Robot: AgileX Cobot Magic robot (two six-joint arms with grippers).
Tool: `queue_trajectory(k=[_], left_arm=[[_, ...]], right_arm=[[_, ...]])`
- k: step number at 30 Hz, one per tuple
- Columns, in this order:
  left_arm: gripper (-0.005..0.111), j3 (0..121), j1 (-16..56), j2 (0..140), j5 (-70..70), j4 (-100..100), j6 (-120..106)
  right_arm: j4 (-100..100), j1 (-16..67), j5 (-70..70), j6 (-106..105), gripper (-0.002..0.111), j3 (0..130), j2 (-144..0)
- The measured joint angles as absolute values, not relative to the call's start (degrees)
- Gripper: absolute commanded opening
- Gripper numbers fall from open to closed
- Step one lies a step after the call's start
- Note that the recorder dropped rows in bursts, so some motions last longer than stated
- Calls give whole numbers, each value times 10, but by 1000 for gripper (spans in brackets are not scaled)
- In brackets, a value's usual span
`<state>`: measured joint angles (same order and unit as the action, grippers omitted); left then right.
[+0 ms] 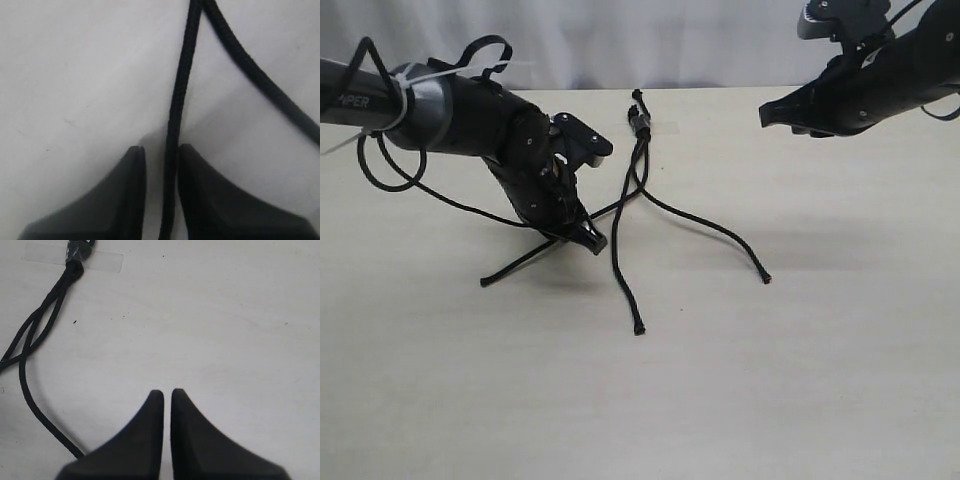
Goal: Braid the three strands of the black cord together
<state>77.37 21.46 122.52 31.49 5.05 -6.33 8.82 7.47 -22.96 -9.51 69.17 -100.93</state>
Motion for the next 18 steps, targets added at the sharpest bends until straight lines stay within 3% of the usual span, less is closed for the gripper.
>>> queue_trajectory(k=[10,12,17,18], left_arm=[[33,774,215,1180,323,42,-63],[29,774,215,1141,323,42,-65],[0,712,204,1019,223,40,-73],[0,689,198,990,195,40,-75]], right_arm=[[96,84,-232,-95,6,692,-1009],[96,98,-234,-95,13,692,-1009],[97,161,-240,-95,38,692,-1013],[96,172,-244,-95,42,693,-1016]])
